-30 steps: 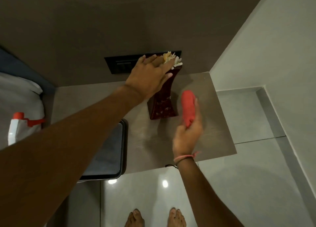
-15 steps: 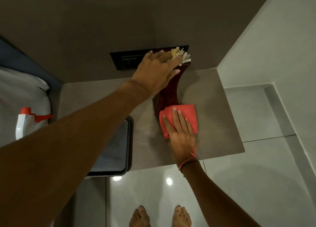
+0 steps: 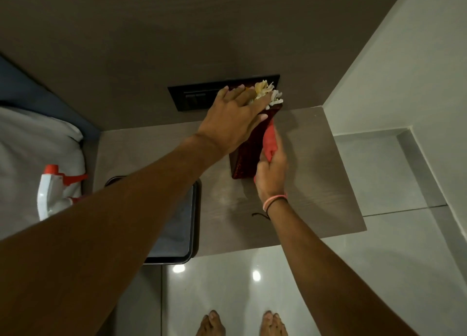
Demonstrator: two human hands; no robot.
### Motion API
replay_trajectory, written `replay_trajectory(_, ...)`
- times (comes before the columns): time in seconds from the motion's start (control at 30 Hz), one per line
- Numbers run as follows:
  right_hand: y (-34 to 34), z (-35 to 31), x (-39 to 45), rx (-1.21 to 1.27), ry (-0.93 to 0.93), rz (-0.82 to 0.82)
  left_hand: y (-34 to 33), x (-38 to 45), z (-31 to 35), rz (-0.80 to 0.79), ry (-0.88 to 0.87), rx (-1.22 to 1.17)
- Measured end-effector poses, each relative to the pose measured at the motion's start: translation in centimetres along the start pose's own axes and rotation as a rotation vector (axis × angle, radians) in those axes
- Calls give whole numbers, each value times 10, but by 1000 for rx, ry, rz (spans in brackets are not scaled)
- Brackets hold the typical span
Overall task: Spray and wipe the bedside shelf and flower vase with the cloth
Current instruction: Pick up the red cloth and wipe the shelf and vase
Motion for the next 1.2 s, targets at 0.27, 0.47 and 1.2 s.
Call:
replay_trajectory(0.27, 9, 25, -72, -622, 169, -311, 1, 0, 1, -10, 13, -14)
replay_trajectory(0.47, 23, 1, -89, -672, 316, -101, 2, 1, 0, -50, 9, -6)
replay_trajectory(1.2, 53, 17, -117, -219, -105, -77, -9, -13, 6, 32, -6, 60)
Point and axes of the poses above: each hand's wrist, its own x-axis towards the middle knuckle, its own y-axis out of the back of the hand, z = x × y, the point moved 9 cm from there along x, towards the middle knuckle, and after that the axes turned 11 degrees about y, right-handed, at the moved point
